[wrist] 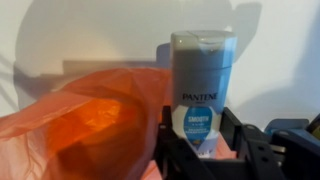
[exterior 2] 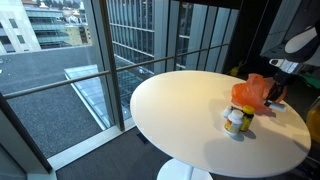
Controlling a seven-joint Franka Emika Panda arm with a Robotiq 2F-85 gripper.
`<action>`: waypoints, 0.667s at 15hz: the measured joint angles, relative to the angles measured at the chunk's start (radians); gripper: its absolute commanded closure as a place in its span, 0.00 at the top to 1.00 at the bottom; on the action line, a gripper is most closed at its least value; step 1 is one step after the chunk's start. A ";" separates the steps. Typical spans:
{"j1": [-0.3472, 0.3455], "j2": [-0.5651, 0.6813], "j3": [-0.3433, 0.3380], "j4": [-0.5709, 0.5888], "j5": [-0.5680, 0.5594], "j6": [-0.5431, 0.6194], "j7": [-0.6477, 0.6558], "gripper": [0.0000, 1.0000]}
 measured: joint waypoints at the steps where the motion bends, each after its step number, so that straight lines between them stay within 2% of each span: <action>1: 0.000 0.007 0.001 -0.012 0.000 0.027 -0.001 0.25; 5: 0.000 0.044 0.007 -0.036 0.000 0.106 -0.001 0.26; 6: 0.000 0.052 0.008 -0.037 0.000 0.116 -0.001 0.75; 8: 0.000 0.063 0.011 -0.037 0.000 0.134 -0.001 0.82; 10: -0.001 0.066 0.013 -0.036 0.000 0.139 0.001 0.99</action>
